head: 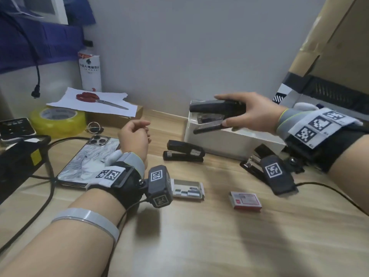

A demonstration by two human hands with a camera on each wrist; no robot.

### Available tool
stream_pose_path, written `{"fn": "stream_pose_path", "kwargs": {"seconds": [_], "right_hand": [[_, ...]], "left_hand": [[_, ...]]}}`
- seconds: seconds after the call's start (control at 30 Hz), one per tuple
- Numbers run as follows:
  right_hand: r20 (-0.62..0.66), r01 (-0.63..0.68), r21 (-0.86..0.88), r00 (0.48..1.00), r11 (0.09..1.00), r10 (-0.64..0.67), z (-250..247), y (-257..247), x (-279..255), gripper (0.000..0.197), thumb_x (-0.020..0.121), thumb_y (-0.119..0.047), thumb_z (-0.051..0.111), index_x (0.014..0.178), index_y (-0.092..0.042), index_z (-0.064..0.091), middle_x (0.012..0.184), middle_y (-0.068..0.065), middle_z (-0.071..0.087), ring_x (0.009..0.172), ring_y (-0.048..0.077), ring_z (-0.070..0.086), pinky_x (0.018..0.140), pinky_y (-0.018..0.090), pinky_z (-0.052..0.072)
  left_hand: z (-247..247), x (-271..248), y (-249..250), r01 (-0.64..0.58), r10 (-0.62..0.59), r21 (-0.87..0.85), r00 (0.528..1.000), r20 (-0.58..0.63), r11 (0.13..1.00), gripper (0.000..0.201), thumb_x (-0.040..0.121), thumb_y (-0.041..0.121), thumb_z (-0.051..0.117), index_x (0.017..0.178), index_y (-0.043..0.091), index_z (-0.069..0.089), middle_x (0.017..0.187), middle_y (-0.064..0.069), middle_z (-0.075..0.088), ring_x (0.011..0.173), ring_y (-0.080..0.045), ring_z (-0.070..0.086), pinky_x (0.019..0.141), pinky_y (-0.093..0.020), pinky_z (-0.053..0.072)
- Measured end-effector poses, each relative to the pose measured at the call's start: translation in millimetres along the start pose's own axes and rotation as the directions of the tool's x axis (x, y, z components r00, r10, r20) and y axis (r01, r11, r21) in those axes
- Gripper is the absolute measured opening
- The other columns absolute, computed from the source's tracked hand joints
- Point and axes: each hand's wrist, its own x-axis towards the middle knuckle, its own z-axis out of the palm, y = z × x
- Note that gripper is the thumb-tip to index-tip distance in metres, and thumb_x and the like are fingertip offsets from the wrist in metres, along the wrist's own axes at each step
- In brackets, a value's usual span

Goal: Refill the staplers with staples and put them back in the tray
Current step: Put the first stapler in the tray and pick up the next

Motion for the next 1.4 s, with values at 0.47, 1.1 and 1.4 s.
{"fn": "stream_pose_path", "kwargs": {"seconds": [0.47,1.1,1.4], "right_hand": [[-0.330,-0.549,-0.010,0.791,0.836,0.515,48,39,154,0.047,0.059,-0.026,0.082,0.105,-0.017,0.075,0.095,0.007,0.075,0.086,0.033,0.072,0.080,0.045,0.060],[-0.004,-0.451,-0.542,0.845,0.709,0.534,72,9,140,0.047,0.084,-0.044,0.064,0.112,-0.006,0.062,0.112,0.008,0.070,0.104,0.031,0.068,0.096,0.044,0.053],[0.085,-0.018,-0.389,0.995,0.921,0.055,64,-26,59,0.018,0.082,-0.021,0.058,0.099,-0.026,0.064,0.087,-0.009,0.065,0.085,0.017,0.061,0.073,0.027,0.047]], "left_hand": [[1,25,-7,0.062,-0.062,-0.008,0.997,0.050,0.998,0.042,0.091,-0.008,0.040,0.085,0.020,0.071,0.084,-0.003,0.063,0.072,-0.017,0.058,0.059,-0.026,0.045],[2,29,-9,-0.033,-0.147,0.332,0.851,0.503,0.943,0.023,0.094,0.011,0.058,0.101,0.026,0.074,0.103,0.002,0.073,0.098,-0.019,0.067,0.088,-0.034,0.052],[2,12,-1,-0.351,-0.195,0.491,0.620,0.760,0.798,0.021,0.084,0.023,0.079,0.105,0.023,0.078,0.101,0.000,0.080,0.101,-0.022,0.073,0.098,-0.035,0.053]]}}
